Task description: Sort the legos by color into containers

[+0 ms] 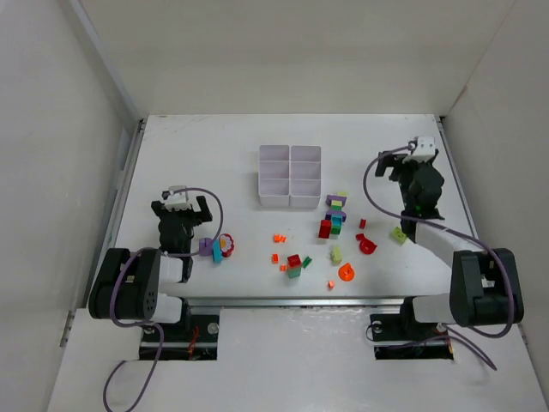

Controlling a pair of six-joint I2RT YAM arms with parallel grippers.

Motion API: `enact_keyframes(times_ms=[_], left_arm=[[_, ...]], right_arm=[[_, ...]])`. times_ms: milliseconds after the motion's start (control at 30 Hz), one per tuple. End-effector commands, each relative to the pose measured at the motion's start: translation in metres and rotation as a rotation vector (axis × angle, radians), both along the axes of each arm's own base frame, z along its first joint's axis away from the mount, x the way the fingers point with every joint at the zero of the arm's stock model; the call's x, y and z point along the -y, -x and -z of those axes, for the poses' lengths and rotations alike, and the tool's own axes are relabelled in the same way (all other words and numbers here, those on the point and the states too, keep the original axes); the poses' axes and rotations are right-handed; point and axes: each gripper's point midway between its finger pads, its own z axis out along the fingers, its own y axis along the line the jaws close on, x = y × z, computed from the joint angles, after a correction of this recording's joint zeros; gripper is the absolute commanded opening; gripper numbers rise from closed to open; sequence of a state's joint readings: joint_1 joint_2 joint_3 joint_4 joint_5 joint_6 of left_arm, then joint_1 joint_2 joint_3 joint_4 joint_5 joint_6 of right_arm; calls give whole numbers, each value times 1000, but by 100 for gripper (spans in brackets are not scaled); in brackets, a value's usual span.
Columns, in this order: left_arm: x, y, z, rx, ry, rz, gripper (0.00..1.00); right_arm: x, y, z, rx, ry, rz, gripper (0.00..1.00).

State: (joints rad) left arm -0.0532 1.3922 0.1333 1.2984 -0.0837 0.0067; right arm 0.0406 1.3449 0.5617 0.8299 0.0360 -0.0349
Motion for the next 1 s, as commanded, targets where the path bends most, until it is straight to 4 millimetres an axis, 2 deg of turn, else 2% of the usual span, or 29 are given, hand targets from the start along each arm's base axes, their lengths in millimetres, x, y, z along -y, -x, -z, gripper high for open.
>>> enact_keyframes(times_ms=[0,33,67,167,200,233,267,300,333,367,400,433,467,500,533,567,600,633,667,700,767,800,833,933,967], left_arm=[[2,-14,-68,252,22,0,100],[2,-14,-68,252,22,0,100],[2,-14,-68,252,22,0,100],[7,-15,-68,251,4,43,100],[10,-14,-75,276,-24,74,100],[30,-11,-61,213,-41,196,100],[35,-11,-82,238,-66,244,100],[46,-13,-88,203,-91,317,100],[58,-26,-134,277,-346,429,100],[83,-14,-125,200,-437,634,100],[90,-16,-143,228,-526,662,100],[88,-23,-176,285,-617,625,100],[68,-33,-193,293,-736,498,100],[59,-40,-204,291,-792,430,100],[54,-45,-210,273,-841,379,100],[44,-52,-232,280,-875,295,100],[18,-60,-227,185,-873,146,100],[15,-63,-228,156,-829,96,100],[10,-65,-249,159,-796,38,100],[6,-66,-229,34,-781,59,100],[16,-71,-213,-70,-651,117,100],[23,-72,-225,-76,-610,150,100],[38,-69,-193,-185,-584,270,100],[65,-63,-168,-264,-537,428,100],[68,-62,-168,-263,-520,438,100]], right_arm=[[-19,-5,-38,-5,122,-64,100],[-19,-5,-53,22,161,-36,100],[-31,-5,-86,88,236,-41,100],[-35,-5,-133,170,278,40,100],[-31,-6,-166,222,270,70,100],[-33,-5,-180,237,284,78,100],[-32,-4,-192,246,298,83,100],[-37,-2,-203,248,315,90,100],[-36,0,-219,240,338,105,100],[-35,-2,-221,218,388,127,100],[-28,3,-222,186,371,202,100],[-21,0,-218,137,370,261,100],[-12,1,-215,118,267,327,100],[-8,0,-209,66,225,353,100],[-18,-13,-200,-9,228,225,100],[-29,-18,-166,-238,200,99,100],[-35,-20,-146,-349,165,25,100],[-30,-20,-125,-454,123,11,100],[-27,-13,-79,-651,118,38,100],[-21,-8,-58,-730,67,95,100],[-16,6,-15,-865,48,153,100],[-15,20,13,-948,13,163,100],[-16,28,23,-980,-25,145,100],[-3,54,47,-1042,-113,213,100],[4,60,51,-1058,-148,247,100]])
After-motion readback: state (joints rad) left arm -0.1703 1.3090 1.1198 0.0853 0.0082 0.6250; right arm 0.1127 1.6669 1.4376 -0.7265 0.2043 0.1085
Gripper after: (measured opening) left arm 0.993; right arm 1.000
